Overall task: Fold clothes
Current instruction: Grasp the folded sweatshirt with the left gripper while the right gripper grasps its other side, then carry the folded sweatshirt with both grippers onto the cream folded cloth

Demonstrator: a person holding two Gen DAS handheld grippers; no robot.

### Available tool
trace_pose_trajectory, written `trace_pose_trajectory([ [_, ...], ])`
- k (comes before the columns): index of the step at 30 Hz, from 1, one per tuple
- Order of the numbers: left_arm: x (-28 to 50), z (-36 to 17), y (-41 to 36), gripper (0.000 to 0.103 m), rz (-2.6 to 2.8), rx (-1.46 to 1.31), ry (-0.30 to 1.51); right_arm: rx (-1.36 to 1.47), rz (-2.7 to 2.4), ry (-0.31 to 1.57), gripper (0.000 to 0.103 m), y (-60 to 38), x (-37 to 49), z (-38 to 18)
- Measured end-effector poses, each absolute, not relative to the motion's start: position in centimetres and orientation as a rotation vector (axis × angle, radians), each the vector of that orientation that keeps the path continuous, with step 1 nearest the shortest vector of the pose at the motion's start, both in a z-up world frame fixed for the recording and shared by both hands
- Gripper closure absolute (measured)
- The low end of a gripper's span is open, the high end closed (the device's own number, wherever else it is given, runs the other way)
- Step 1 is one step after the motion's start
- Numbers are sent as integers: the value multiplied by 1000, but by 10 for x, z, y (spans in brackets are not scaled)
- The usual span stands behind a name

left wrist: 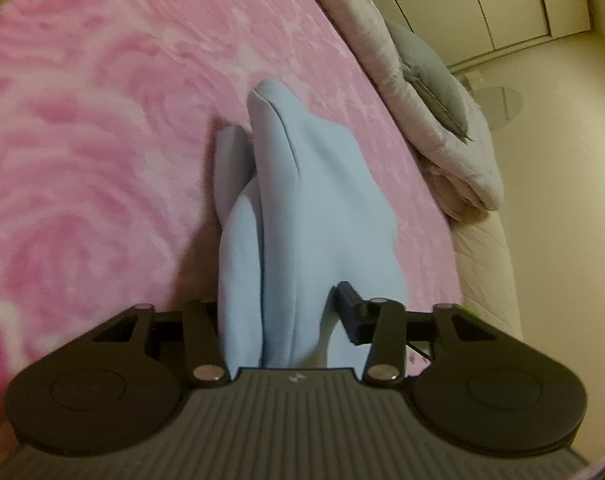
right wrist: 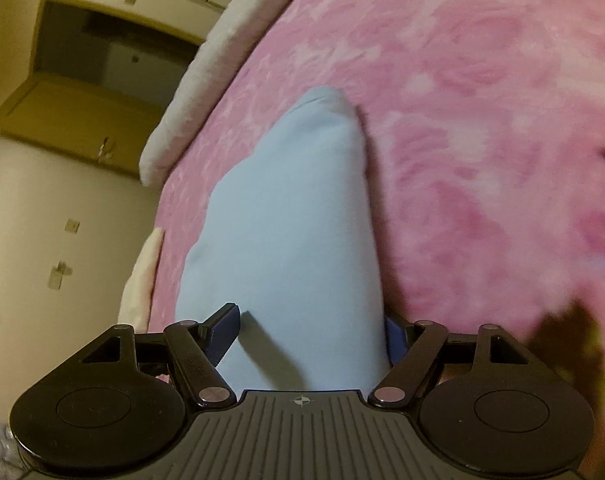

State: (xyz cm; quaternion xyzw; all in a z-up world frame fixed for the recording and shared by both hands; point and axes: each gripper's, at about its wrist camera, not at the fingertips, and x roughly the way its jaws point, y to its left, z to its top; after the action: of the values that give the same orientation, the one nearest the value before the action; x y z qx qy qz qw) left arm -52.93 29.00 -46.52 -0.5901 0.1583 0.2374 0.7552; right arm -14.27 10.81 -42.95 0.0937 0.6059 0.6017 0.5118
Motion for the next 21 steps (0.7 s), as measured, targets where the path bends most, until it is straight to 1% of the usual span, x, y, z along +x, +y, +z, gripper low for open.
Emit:
trace_pose_trajectory([
  [1, -528, -468, 293, 77, 500, -1295, 347, 220, 1457, 1452, 33, 110, -143, -431],
  [2, -527, -472, 296, 80, 481, -1303, 349, 214, 1466, 1446, 43, 113, -144, -433],
  [3, -525, -475, 300, 83, 463, -1311, 351, 208, 1475, 1440, 47, 115, -144, -435],
  [4, -524, -476, 302, 85, 449, -1315, 351, 203, 1482, 1437, 55, 117, -144, -436],
  [5, -524, -477, 305, 86, 436, -1315, 354, 203, 1473, 1451, 61, 118, -144, -435],
  [8, -521, -475, 309, 88, 417, -1313, 380, 200, 1446, 1493, 72, 122, -142, -433],
  [13, -522, -454, 321, 90, 442, -1331, 429, 191, 1400, 1560, 78, 128, -139, -427],
  [16, -526, -436, 330, 90, 464, -1344, 449, 137, 1407, 1553, 80, 147, -153, -392],
  [18, -544, -417, 342, 90, 476, -1352, 436, 125, 1430, 1557, 80, 164, -169, -369],
  [21, -602, -390, 374, 90, 511, -1354, 429, 108, 1465, 1562, 81, 191, -193, -335],
])
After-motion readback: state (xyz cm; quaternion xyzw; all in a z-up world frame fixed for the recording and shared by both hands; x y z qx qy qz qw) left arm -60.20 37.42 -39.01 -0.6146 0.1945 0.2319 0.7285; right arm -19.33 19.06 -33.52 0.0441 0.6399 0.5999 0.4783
